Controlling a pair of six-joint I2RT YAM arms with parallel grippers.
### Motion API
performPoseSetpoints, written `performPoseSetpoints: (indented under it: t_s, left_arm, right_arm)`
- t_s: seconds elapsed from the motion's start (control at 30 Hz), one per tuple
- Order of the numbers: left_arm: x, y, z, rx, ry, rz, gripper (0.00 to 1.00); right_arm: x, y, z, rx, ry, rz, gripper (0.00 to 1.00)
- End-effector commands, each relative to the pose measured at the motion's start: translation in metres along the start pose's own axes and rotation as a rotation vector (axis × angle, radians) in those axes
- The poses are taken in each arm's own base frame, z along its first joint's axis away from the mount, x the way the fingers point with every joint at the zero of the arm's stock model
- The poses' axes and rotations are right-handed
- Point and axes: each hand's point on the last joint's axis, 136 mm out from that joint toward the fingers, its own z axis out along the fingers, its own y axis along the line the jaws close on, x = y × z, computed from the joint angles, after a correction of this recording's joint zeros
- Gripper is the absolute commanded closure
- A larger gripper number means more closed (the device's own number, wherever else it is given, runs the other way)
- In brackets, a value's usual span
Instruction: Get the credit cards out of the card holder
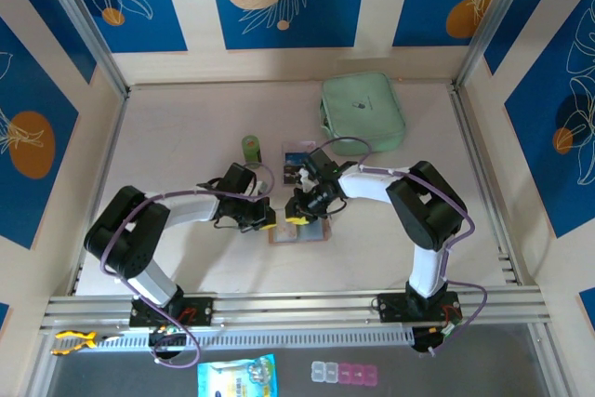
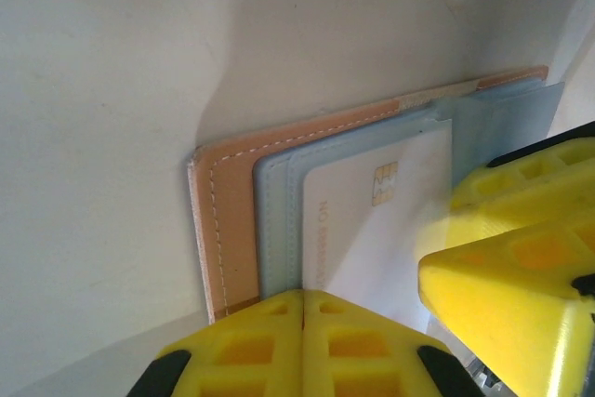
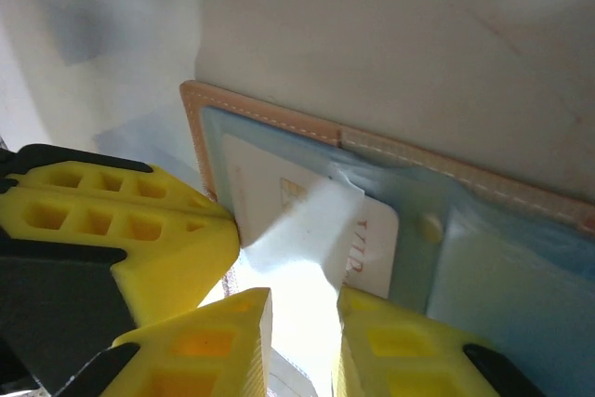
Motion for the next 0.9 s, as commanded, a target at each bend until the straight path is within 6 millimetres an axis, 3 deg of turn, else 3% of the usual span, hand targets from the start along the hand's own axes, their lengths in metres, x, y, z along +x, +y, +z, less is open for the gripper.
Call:
performPoseSetpoints:
  t_s: [0.0,0.27,0.7,0.87]
  left_arm:
    - [0.008,0.016,0.005,-0.045,0.028,-0.014,0.96]
    - [0.006,0.010,-0.001,-0.036,0.017,-0.001,0.95]
    - [0.002,-0.011,-0.012,0.021,-0.005,0.017,0.87]
    - [0.006,-0.011,-0.013,0.030,0.003,0.010,0.90]
  right_arm:
    - [0.011,-0.006,0.007,0.005,0.041,0.022,0.76]
    - [0.013,-0.032,-0.004,0.171,0.008,0.027,0.75]
    - [0.010,-0.013,-0.015,0.135,-0.025,-0.029,0.75]
    - [0.014,-0.004,-0.020,0.098,-0.028,-0.023,0.75]
